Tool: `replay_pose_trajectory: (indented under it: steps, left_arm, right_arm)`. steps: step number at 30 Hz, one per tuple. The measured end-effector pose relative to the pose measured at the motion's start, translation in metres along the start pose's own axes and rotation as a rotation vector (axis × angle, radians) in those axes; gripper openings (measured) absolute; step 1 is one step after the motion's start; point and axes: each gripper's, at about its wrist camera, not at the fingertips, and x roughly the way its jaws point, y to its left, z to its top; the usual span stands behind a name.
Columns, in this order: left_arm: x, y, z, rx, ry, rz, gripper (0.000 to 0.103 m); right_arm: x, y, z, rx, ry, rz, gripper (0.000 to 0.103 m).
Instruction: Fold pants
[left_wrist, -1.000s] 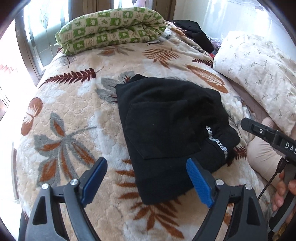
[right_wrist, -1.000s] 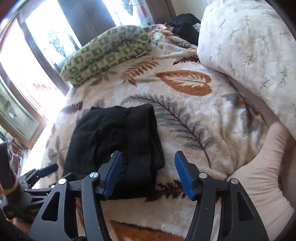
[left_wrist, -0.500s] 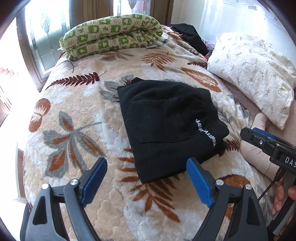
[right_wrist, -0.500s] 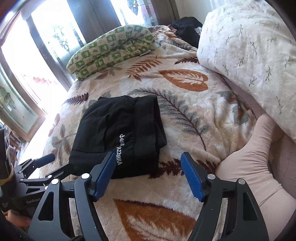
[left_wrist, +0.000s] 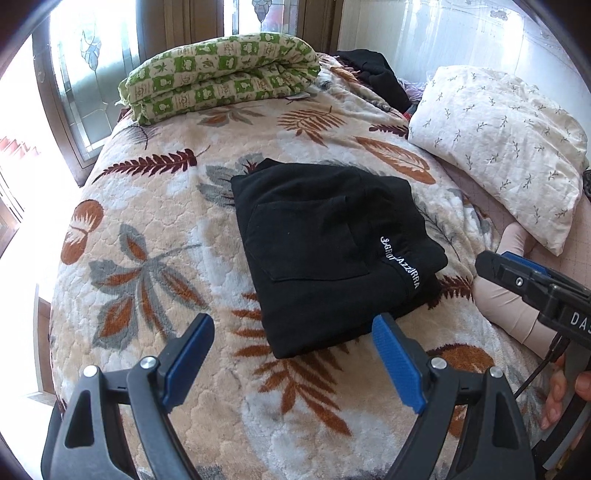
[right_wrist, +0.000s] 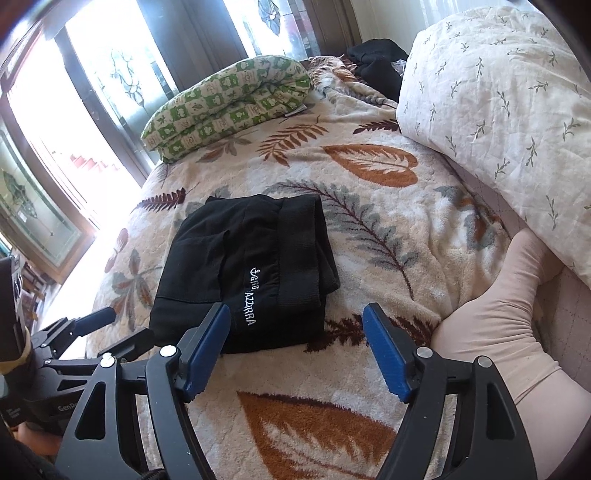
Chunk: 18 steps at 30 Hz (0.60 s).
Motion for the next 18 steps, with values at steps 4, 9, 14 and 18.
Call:
replay_pose_trajectory:
  steps: [4,9,14,18]
  left_arm:
    - [-0.002,0.000,-0.002,-0.007,-0.002,0.003,0.089]
    - [-0.006,0.001,-0.003,-0.014,-0.013,0.012,0.091]
    - [0.004,0.007,-0.004,-0.036,0.008,0.010,0.091]
    - [0.016,0.017,0.002,-0.072,0.026,0.004,0.091]
  right_arm:
    - [-0.001,0.002,0.000,-0.001,-0.003,0.004,0.075]
    - [-0.004,0.004,0.001,-0.006,-0.011,0.008,0.076]
    - [0.006,0.000,-0.001,-0.007,0.017,0.002,0.082]
    - [0.026,-0.011,0.002,-0.012,0.044,0.021,0.084]
